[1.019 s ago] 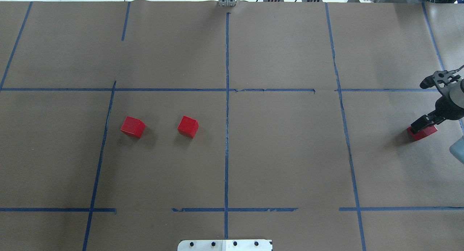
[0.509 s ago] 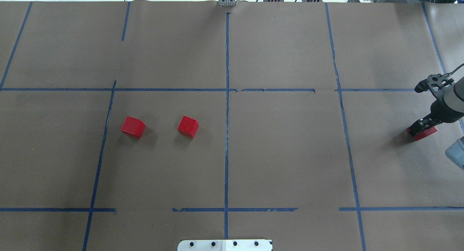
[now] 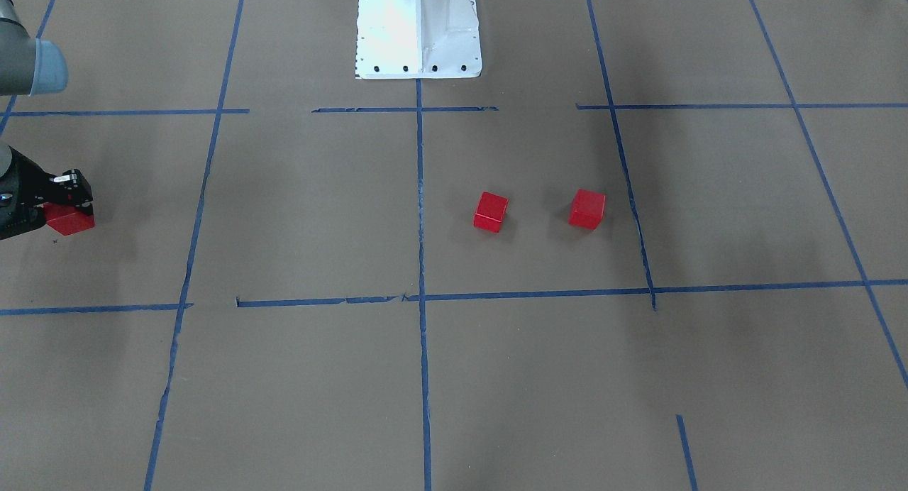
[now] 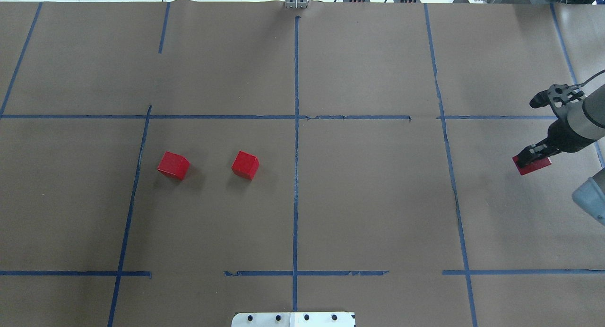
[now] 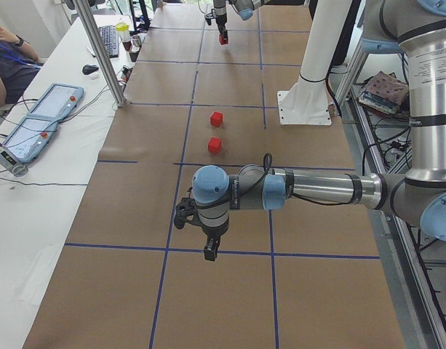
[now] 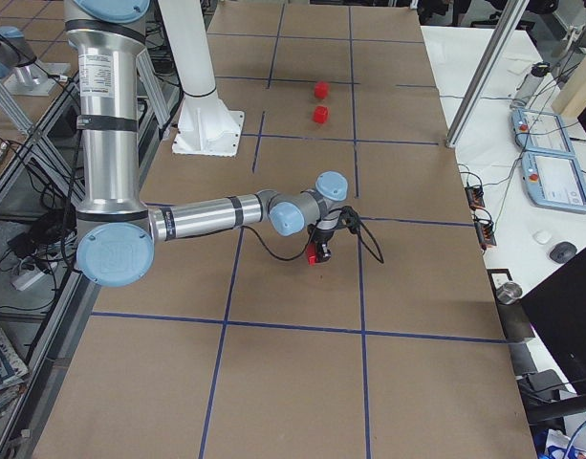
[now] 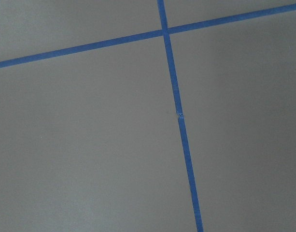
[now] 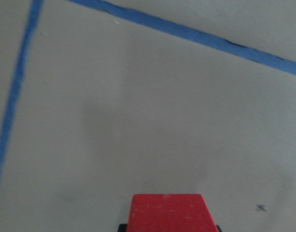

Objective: Form red blocks into L shape at center
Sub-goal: 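Carry the red cube with the right gripper to the table center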

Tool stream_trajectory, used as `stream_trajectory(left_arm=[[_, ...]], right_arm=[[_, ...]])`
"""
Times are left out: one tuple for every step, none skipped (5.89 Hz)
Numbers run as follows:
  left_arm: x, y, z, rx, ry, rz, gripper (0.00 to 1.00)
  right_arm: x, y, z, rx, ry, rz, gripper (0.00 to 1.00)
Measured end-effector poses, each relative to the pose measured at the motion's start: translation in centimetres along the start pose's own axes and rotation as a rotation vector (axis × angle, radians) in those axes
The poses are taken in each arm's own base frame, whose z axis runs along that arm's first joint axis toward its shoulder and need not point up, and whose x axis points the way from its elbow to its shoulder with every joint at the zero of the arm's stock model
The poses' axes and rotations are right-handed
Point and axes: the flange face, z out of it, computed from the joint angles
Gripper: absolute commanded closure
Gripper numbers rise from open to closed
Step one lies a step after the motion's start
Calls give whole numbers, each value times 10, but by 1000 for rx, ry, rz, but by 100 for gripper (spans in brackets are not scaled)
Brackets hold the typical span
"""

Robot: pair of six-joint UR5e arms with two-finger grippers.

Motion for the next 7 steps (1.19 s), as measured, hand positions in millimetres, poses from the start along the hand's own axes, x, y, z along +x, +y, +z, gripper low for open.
stream_trajectory(left_arm=[[0,0,0,0,0,0,0],[0,0,0,0,1,0,0],[0,0,0,1,1,1,0],[0,0,0,1,0,1,0],[0,0,0,1,1,1,0],[0,0,0,0,1,0,0],[0,0,0,0,1,0,0]], right_arm=[[-76,-27,-3,18,-47,76,83],[-171,-54,-2,23,-79,167,83],[-268,-72,-6,33,-78,259,83],[-350,-81,-4,51,-64,341,83],[-418,-87,5,71,-53,406,83],[-470,-90,16,83,-43,443,83],[-499,-87,25,85,-34,454,82]])
